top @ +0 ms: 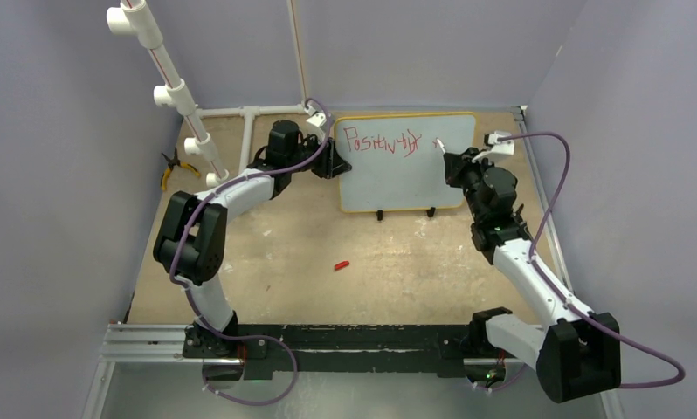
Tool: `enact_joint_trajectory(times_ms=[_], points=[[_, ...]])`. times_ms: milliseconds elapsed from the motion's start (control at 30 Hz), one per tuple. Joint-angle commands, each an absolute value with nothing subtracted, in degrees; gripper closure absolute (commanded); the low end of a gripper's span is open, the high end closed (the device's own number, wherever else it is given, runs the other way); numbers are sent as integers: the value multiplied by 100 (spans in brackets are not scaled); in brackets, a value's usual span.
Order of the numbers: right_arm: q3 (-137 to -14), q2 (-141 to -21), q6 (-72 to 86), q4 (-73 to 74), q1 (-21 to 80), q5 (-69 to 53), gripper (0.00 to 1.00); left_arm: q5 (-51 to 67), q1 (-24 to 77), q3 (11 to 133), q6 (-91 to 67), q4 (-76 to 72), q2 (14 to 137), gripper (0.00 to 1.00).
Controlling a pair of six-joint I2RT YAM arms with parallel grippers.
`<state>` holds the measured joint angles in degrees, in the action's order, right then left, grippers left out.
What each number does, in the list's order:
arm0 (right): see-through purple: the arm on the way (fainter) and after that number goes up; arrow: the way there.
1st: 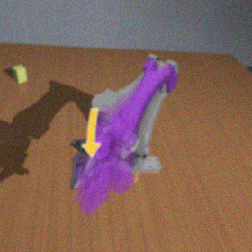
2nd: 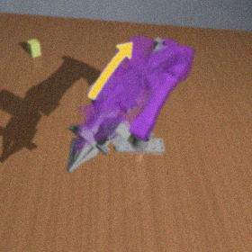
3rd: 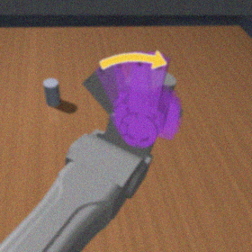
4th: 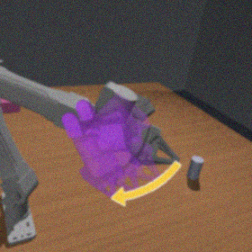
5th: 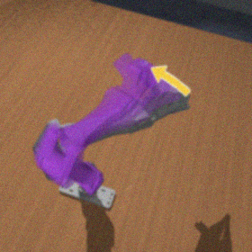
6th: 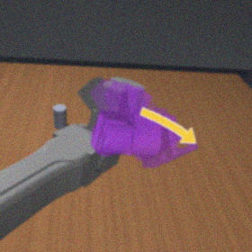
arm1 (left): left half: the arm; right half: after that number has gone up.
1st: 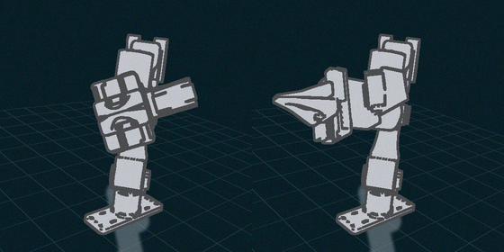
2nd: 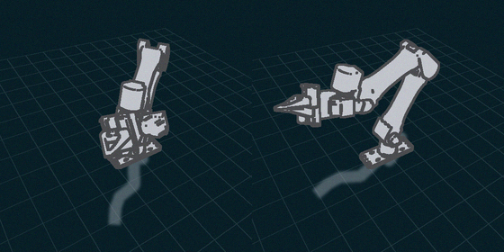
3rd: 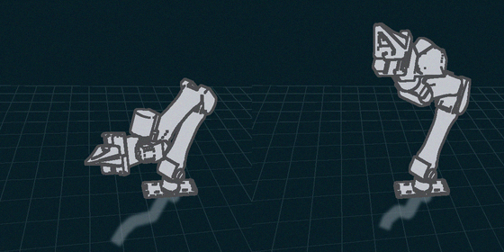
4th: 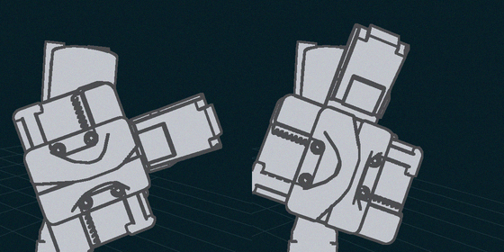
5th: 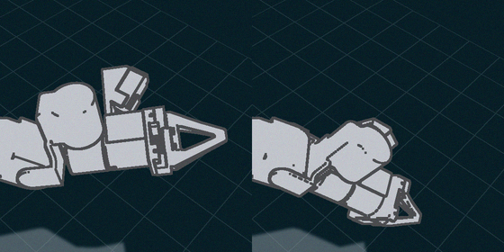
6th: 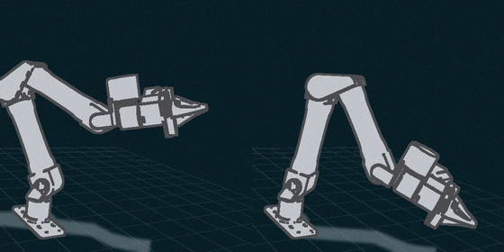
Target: Write a sentence on the whiteboard
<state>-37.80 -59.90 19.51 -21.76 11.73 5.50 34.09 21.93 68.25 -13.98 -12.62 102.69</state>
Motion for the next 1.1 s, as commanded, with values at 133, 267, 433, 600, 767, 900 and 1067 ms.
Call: enact_joint_trajectory(times_ms=[133,267,433,600,767,900,1067], points=[[-4036,-6059,1872,-2417,1195,660,100,3611,2285,6917,-1342,-1358,10331,72],[-3887,-5778,1911,-2348,1195,699,100,3584,2285,6947,-1294,-1302,10352,74],[-3674,-5598,1990,-2202,1186,1071,100,3577,2285,6995,-1266,-1277,10379,79],[-3739,-5747,2135,-2093,1193,1081,100,3577,2285,7005,-1249,-1278,10426,80],[-3822,-5897,2091,-2206,1194,961,100,3586,2285,7022,-1242,-1277,10464,82],[-3841,-5961,2065,-2305,1195,971,100,3586,2285,7022,-1230,-1277,10474,83],[-3844,-6085,2058,-2346,1194,950,100,3610,2285,7041,-1222,-1273,10494,83]])
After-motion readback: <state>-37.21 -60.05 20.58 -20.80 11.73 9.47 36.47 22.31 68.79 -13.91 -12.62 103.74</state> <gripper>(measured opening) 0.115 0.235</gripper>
